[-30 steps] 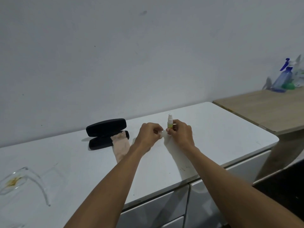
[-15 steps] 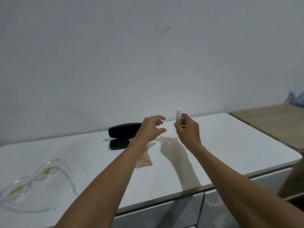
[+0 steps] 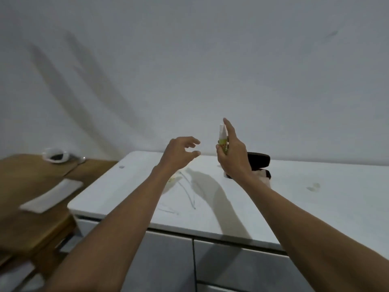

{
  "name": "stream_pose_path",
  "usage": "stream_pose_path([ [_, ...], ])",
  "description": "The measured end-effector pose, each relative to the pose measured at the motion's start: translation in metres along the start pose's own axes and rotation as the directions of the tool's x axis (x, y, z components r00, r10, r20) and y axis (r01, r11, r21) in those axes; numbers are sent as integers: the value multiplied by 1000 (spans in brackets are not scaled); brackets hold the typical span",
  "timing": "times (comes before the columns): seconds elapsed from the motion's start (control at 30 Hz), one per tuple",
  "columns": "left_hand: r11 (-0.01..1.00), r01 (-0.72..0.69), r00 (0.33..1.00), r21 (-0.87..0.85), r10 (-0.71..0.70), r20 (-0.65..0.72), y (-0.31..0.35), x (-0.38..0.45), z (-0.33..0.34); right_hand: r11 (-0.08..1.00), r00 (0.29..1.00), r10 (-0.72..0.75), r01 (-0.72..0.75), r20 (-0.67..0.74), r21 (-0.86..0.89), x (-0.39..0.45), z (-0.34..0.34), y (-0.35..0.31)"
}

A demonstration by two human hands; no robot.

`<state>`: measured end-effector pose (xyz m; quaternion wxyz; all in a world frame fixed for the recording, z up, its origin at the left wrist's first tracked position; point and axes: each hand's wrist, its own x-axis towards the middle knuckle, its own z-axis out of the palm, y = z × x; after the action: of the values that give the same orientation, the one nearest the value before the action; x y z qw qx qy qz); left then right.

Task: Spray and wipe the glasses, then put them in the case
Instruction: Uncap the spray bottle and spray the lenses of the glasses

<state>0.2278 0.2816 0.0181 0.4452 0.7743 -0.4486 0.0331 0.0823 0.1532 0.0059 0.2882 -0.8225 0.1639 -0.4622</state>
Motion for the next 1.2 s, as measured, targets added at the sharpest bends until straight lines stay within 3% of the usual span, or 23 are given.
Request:
stream_pose_path([
  [0.23, 969, 159, 986, 187, -147, -75, -59, -68, -69, 998, 990, -48, 41, 132, 49, -20, 55, -33],
  [0.43, 928, 201, 978, 314, -207, -16, -74, -111, -89, 997, 982, -45, 32, 182, 73, -35, 73, -44],
  [0.7, 922, 138, 988, 361, -105, -110, -95, -121, -71, 998, 980, -22, 10, 198, 58, -38, 67, -49],
  [0.97, 944, 159, 921, 288, -37, -387, -97, -115, -55, 999, 985, 24, -29, 169, 29, -32, 51, -37],
  [1.2, 951, 306, 774, -49, -279, -568, -90, -100, -49, 992, 988, 116, -120, 103, 30, -39, 38, -20],
])
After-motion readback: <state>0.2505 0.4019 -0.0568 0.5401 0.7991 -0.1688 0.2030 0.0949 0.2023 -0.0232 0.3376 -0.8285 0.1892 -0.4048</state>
